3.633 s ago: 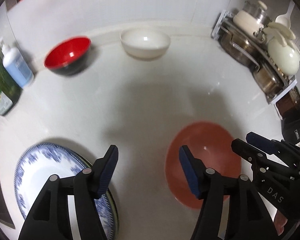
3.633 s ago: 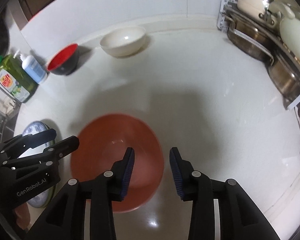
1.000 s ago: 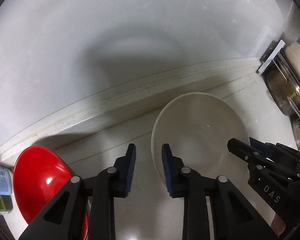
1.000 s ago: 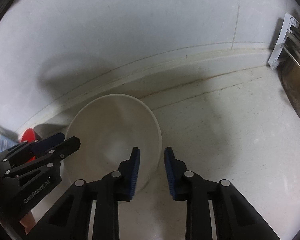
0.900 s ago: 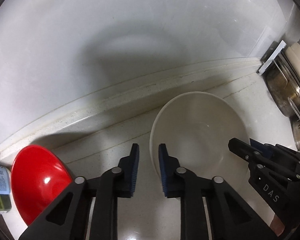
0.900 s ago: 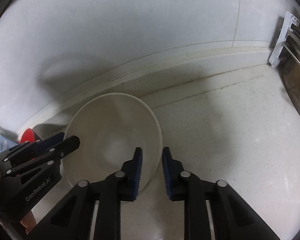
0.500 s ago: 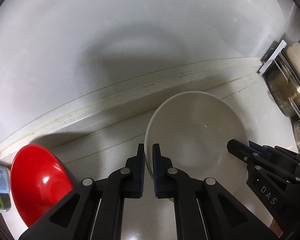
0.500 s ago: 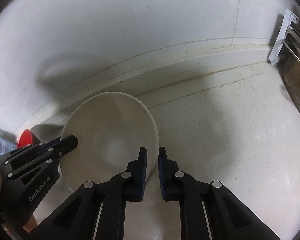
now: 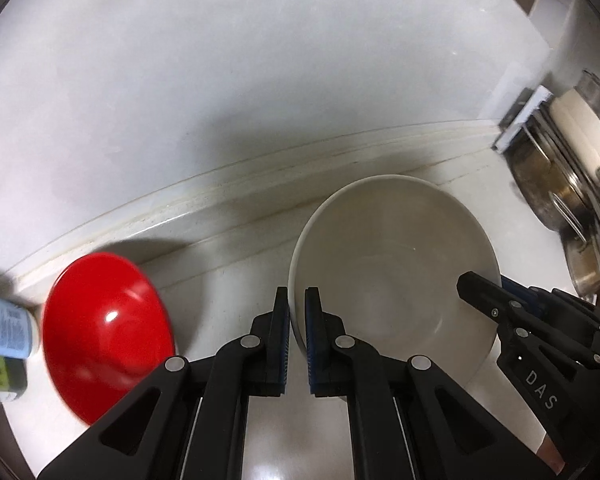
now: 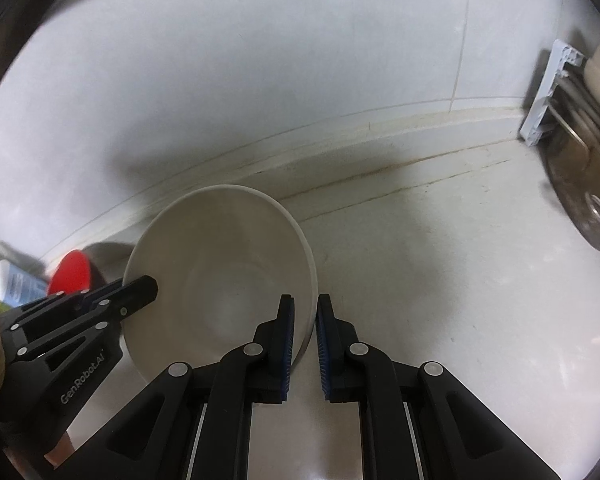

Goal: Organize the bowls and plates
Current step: 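Lift the white bowl with both tools and carry it over the pink bowl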

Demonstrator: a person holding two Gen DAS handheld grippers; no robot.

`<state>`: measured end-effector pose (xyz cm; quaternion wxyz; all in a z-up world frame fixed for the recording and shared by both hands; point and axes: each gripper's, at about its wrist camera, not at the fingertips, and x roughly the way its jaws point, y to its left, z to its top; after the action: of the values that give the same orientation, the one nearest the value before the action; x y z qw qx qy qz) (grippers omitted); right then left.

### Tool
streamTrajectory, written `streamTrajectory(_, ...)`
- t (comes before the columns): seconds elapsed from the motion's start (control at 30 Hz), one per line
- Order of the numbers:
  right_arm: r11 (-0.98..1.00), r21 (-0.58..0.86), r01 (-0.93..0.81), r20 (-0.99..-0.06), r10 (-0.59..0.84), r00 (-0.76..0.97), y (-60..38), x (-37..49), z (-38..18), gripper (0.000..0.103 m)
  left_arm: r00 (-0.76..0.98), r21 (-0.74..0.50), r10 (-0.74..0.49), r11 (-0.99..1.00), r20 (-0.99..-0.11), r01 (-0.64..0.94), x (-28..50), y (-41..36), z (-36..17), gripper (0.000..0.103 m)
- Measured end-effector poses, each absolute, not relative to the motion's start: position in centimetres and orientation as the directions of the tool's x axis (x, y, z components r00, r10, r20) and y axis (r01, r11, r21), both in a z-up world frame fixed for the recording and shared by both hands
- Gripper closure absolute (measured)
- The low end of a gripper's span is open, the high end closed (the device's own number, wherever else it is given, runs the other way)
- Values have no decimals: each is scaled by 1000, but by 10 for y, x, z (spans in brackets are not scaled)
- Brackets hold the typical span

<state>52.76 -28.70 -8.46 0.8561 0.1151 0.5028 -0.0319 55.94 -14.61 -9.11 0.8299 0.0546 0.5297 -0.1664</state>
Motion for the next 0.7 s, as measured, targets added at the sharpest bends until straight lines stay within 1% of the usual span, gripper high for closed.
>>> streamTrajectory(0.37,975,150,164,-840,38,541,-283,460,-42,90,421,-102,-258,928,-870,358,499,-135,-49,94)
streamTrajectory(0.7,977,130,170,-821,10,571,-283,389,-20,90,416,-155,-310,918,-855,366,429,-135,-32,94)
